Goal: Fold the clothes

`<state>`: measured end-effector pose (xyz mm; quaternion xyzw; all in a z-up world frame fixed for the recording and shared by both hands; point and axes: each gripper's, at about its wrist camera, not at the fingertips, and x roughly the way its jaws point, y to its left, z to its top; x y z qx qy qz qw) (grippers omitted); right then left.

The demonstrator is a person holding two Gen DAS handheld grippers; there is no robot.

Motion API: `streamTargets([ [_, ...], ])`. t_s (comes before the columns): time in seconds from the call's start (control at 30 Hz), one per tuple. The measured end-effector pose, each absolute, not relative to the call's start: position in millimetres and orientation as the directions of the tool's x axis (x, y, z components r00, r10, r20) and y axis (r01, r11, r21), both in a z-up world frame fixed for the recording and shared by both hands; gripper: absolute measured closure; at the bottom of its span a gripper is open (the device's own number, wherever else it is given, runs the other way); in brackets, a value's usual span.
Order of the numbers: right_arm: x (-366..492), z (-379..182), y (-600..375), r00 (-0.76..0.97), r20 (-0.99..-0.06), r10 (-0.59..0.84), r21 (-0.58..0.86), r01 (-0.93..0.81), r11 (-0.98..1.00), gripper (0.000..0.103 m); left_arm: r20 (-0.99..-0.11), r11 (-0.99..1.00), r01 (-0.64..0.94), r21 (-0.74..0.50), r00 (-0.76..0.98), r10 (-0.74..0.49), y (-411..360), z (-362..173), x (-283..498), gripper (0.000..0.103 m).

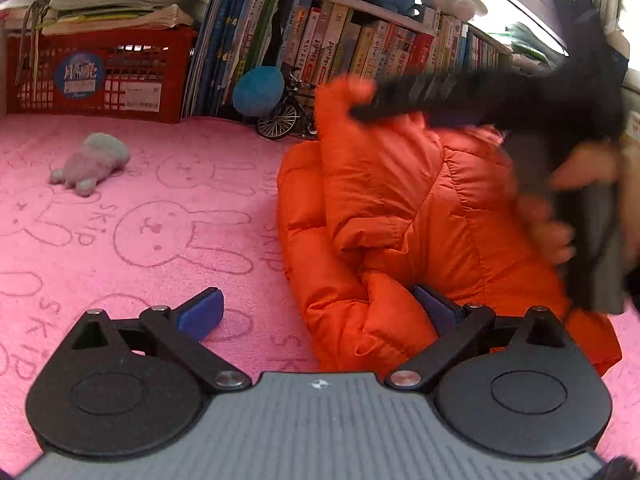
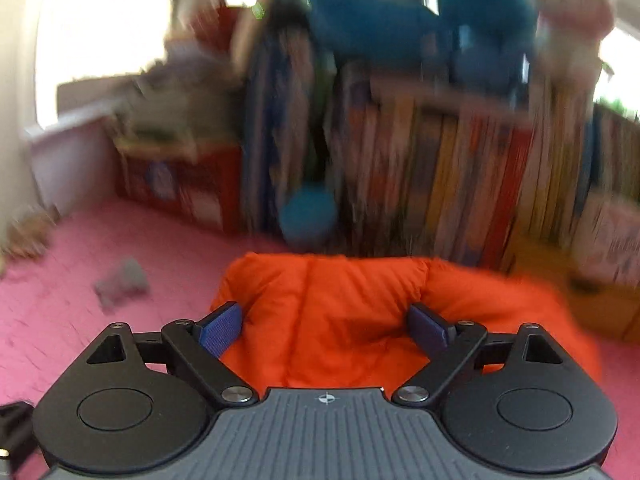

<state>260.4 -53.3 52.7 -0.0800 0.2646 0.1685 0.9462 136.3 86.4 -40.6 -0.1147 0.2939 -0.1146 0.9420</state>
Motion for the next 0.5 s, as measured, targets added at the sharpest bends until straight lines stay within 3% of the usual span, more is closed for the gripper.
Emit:
streamTargets([
  [0.03, 269.0, 42.2, -51.7, 0.781, -0.569, 0.258, -0.068, -0.358, 0.931, 0.012, -0.526, 0.946, 0.148, -0.289, 0.801, -0.286, 86.6, -40.5, 136.3, 0.001],
  [0.2, 272.9, 11.6, -27.6, 0.782, -0.6, 0.167, -0.237, -0.373, 0.897, 0.008, -0.536, 0.953, 0.14, -0.267, 0.801, -0.268, 82.7, -38.8, 135.8, 0.001],
  [0.33, 288.0, 1.9, -31.5, 0.73, -0.654, 0.2, -0.17, -0.399, 0.901, 0.006, -0.544, 0.955, 0.135, -0.264, 0.797, -0.263, 82.7, -37.4, 136.9, 0.001],
  [0.5, 292.5, -6.4, -33.2, 0.749, -0.617, 0.241, -0.124, -0.395, 0.91, 0.002, -0.553, 0.957, 0.136, -0.258, 0.791, -0.261, 82.5, -33.8, 139.2, 0.001],
])
